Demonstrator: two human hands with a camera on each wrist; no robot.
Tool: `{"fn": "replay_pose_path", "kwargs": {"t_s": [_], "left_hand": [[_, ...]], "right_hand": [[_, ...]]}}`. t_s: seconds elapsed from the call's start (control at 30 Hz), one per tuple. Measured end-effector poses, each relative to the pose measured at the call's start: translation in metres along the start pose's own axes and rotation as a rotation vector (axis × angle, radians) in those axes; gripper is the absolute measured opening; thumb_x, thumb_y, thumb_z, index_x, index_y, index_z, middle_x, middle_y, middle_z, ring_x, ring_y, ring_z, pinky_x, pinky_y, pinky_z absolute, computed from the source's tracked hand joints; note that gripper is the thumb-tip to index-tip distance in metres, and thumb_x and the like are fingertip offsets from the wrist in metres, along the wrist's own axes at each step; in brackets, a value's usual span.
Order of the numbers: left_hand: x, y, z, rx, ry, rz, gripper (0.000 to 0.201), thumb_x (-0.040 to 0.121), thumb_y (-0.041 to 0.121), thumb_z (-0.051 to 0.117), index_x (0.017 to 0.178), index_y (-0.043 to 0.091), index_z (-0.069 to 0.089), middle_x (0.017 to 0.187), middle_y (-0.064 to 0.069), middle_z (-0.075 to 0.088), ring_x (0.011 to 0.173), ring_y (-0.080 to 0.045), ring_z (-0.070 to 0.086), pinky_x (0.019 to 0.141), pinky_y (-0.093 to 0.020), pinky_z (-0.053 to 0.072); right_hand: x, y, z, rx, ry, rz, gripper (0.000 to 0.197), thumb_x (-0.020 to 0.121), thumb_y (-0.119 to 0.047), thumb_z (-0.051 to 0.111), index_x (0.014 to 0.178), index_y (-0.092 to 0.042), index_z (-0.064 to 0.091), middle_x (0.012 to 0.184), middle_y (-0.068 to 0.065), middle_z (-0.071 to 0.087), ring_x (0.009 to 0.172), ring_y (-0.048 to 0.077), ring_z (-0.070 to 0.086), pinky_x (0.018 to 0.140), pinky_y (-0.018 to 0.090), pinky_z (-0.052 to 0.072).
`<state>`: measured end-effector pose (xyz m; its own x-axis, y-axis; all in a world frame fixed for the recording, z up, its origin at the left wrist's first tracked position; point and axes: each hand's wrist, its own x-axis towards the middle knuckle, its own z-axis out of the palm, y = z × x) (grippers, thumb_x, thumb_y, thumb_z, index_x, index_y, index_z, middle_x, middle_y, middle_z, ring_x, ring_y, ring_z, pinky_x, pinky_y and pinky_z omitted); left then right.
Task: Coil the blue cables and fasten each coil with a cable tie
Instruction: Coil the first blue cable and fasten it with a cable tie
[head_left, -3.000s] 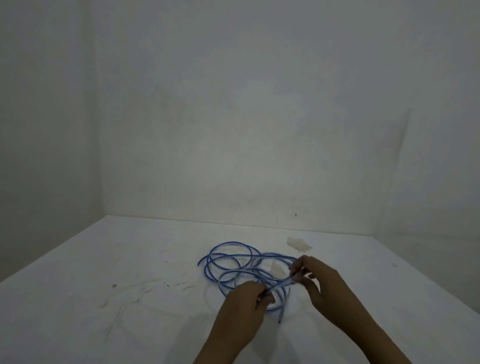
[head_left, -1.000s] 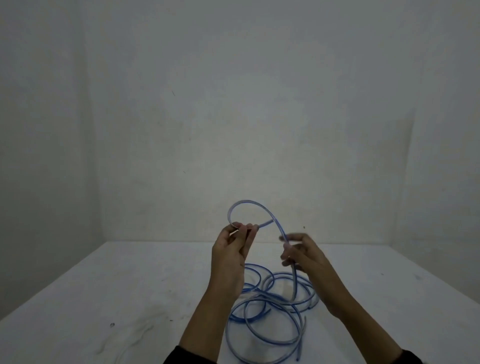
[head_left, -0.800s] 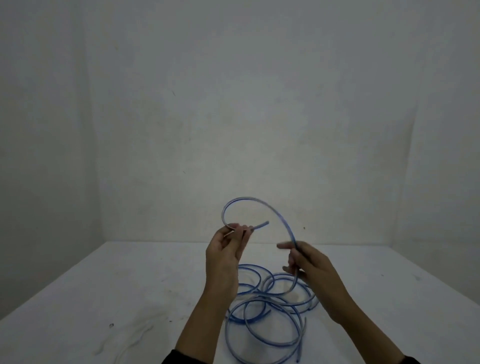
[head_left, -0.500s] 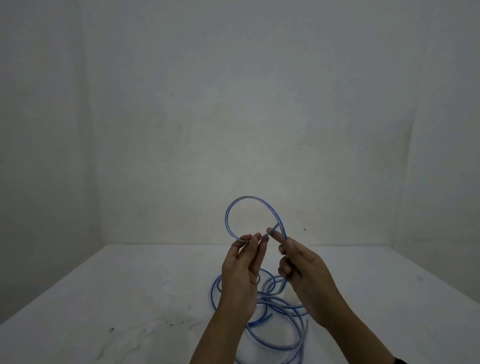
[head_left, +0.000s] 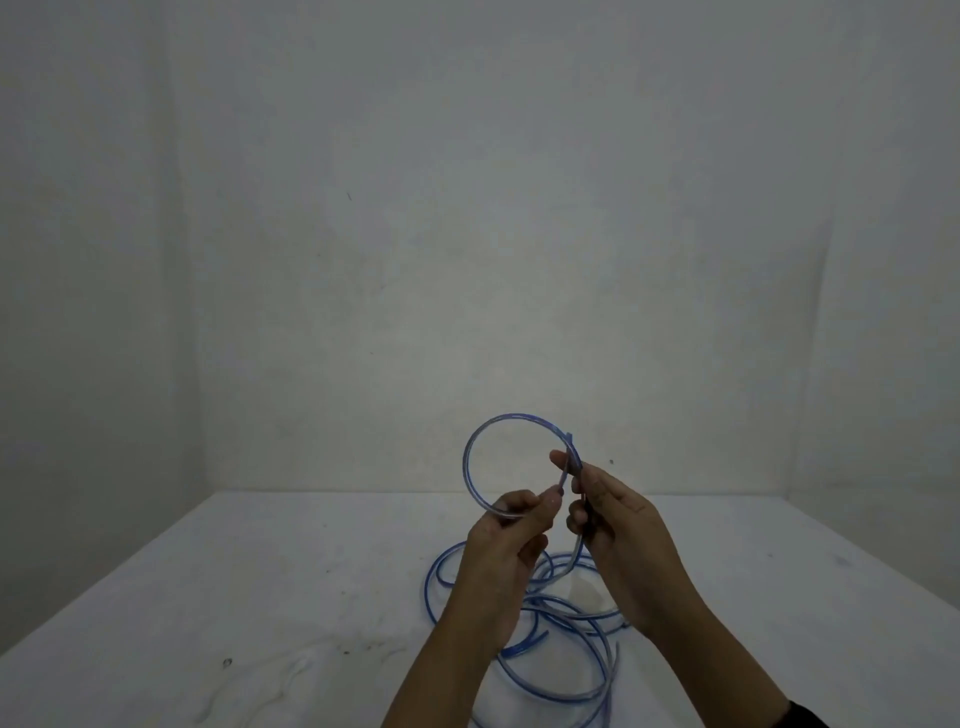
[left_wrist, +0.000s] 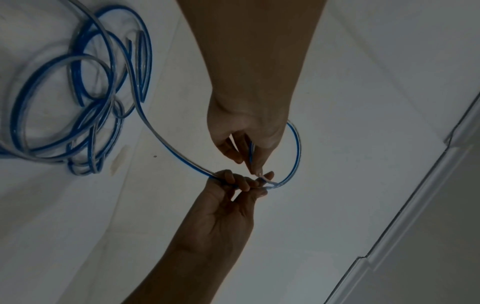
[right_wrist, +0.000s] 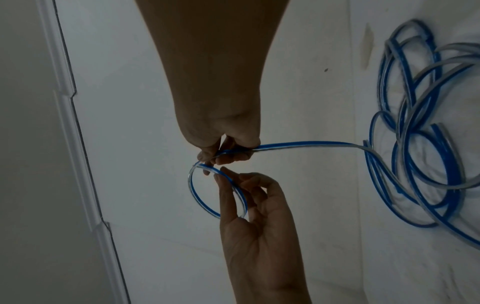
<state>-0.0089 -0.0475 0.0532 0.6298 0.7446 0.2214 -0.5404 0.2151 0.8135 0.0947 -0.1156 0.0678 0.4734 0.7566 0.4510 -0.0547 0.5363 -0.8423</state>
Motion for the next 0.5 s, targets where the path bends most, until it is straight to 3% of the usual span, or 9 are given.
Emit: {"fn": "replay_pose_path", "kwargs": {"t_s": [0.07, 0.13, 0.2, 0.27, 0.37, 0.43, 0.5], "left_hand": [[-0.001, 0.000, 0.000, 0.082, 0.036, -0.009, 0.036, 0.073, 0.023, 0.074, 0.104, 0.016, 0.057, 0.093, 0.002, 0.067, 0.089, -0.014, 0.061, 0.079, -0.025, 0.047], [-0.001, 0.001, -0.002, 0.162, 0.151, 0.051, 0.052, 0.078, 0.028, 0.071, 0.121, 0.019, 0.043, 0.107, 0.001, 0.062, 0.098, -0.012, 0.060, 0.084, -0.027, 0.046], [0.000, 0.007, -0.007, 0.277, 0.286, 0.197, 0.059, 0.075, 0.040, 0.068, 0.122, 0.023, 0.037, 0.116, 0.001, 0.054, 0.107, -0.015, 0.054, 0.086, -0.027, 0.041], [0.000, 0.015, -0.015, 0.456, 0.340, 0.391, 0.057, 0.071, 0.052, 0.063, 0.117, 0.026, 0.043, 0.118, 0.007, 0.050, 0.113, -0.013, 0.046, 0.087, -0.023, 0.039], [0.005, 0.031, -0.020, 0.742, 0.203, 0.492, 0.047, 0.073, 0.059, 0.054, 0.108, 0.028, 0.055, 0.112, 0.016, 0.055, 0.107, -0.002, 0.048, 0.084, -0.014, 0.036], [0.007, 0.040, -0.019, 0.849, -0.010, 0.367, 0.043, 0.079, 0.059, 0.050, 0.099, 0.024, 0.062, 0.099, 0.011, 0.066, 0.092, -0.002, 0.058, 0.075, -0.012, 0.038], [0.008, 0.043, -0.018, 0.885, -0.139, 0.239, 0.037, 0.089, 0.051, 0.048, 0.094, 0.018, 0.064, 0.085, 0.005, 0.070, 0.071, -0.006, 0.062, 0.065, -0.015, 0.043]], "right_hand": [[0.002, 0.001, -0.002, -0.012, 0.024, -0.001, 0.033, 0.088, -0.027, 0.053, 0.108, -0.008, 0.072, 0.074, 0.000, 0.057, 0.060, 0.010, 0.045, 0.063, 0.024, 0.043], [0.005, 0.003, -0.007, -0.071, 0.032, -0.011, 0.029, 0.090, -0.026, 0.052, 0.100, -0.008, 0.073, 0.072, 0.000, 0.056, 0.060, 0.010, 0.043, 0.064, 0.024, 0.040], [0.009, 0.002, -0.014, -0.201, -0.017, -0.016, 0.028, 0.096, -0.023, 0.047, 0.096, -0.006, 0.070, 0.069, -0.008, 0.060, 0.061, 0.010, 0.045, 0.061, 0.021, 0.039], [0.011, 0.000, -0.018, -0.346, -0.094, -0.002, 0.030, 0.100, -0.022, 0.042, 0.093, -0.005, 0.065, 0.073, -0.010, 0.068, 0.065, 0.010, 0.054, 0.060, 0.019, 0.043], [0.012, -0.003, -0.017, -0.494, -0.228, 0.038, 0.031, 0.102, -0.023, 0.039, 0.085, -0.008, 0.059, 0.070, -0.005, 0.064, 0.064, 0.010, 0.056, 0.067, 0.024, 0.045], [0.013, -0.003, -0.013, -0.553, -0.286, 0.043, 0.030, 0.101, -0.023, 0.041, 0.080, -0.011, 0.059, 0.063, -0.005, 0.053, 0.058, 0.006, 0.049, 0.063, 0.019, 0.042], [0.016, -0.001, -0.009, -0.600, -0.293, 0.027, 0.030, 0.101, -0.021, 0.043, 0.078, -0.013, 0.061, 0.061, -0.005, 0.049, 0.055, 0.004, 0.044, 0.058, 0.015, 0.038]]}}
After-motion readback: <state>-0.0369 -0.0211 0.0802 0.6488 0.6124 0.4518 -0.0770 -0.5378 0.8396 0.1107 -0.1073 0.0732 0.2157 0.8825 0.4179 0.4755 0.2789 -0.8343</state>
